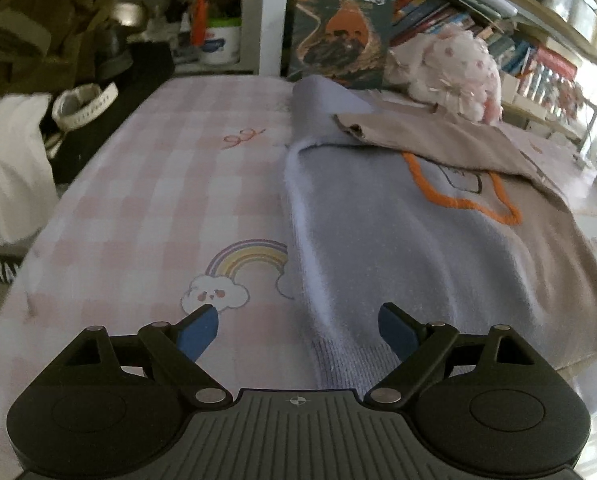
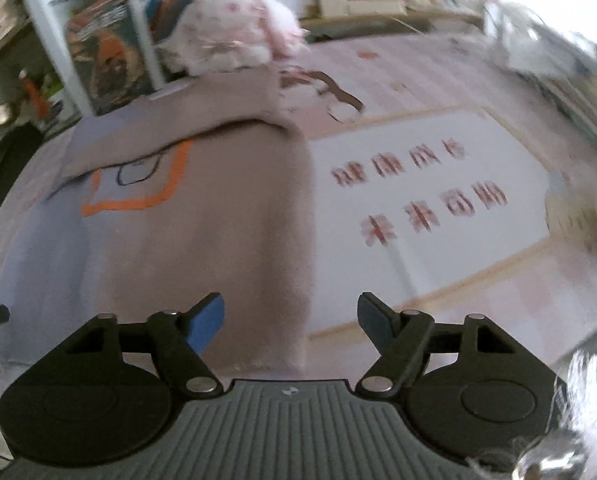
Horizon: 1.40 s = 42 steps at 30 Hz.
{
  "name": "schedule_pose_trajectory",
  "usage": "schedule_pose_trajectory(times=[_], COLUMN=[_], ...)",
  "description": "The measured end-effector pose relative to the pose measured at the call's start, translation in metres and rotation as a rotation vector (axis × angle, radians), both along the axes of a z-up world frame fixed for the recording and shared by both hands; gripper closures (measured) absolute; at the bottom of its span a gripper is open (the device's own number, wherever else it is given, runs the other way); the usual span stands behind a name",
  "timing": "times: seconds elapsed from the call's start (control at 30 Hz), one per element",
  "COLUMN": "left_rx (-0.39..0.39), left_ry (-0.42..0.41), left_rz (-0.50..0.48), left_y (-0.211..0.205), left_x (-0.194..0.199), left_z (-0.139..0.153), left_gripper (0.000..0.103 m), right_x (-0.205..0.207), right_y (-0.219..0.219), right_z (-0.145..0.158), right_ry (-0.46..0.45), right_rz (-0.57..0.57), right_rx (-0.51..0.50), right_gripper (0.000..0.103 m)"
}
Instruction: Fold clothes
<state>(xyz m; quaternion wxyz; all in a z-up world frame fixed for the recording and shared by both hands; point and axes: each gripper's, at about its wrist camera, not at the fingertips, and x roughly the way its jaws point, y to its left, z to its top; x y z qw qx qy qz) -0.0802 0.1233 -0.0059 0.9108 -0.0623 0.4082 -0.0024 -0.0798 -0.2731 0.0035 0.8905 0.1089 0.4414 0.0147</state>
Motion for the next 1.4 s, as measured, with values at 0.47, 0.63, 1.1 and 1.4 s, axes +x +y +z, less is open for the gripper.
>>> schedule_pose_trajectory(times=[0.47, 0.63, 1.1, 1.4], left_rx=[-0.036, -0.032, -0.388, -0.393], left_ry=[0.028, -0.129, 0.017, 0.052], left_rz=[0.011, -0.051, 0.015, 0.027], left_y=[-0.012, -0.024, 0.016, 0.019], left_x=[0.021, 0.007, 0.016, 0.027], left_z=[0.000, 0.028, 0.004, -0.004], left_gripper=[0.098, 0.097, 0.055, 0.060], right_x=[0.004, -0.002, 0.005, 0.014], right_y=[0.006, 0.012, 0.001, 0.000], right_z=[-0.003, 0.014, -0.006, -0.010], right_ry=[0.015, -0.103, 0.016, 0.037], right_rz=[0.046, 0.096, 0.003, -0.029], right_rx=[0.082, 0.103, 0.175, 0.249], right_gripper=[0.089, 0.092, 0.073, 0.069])
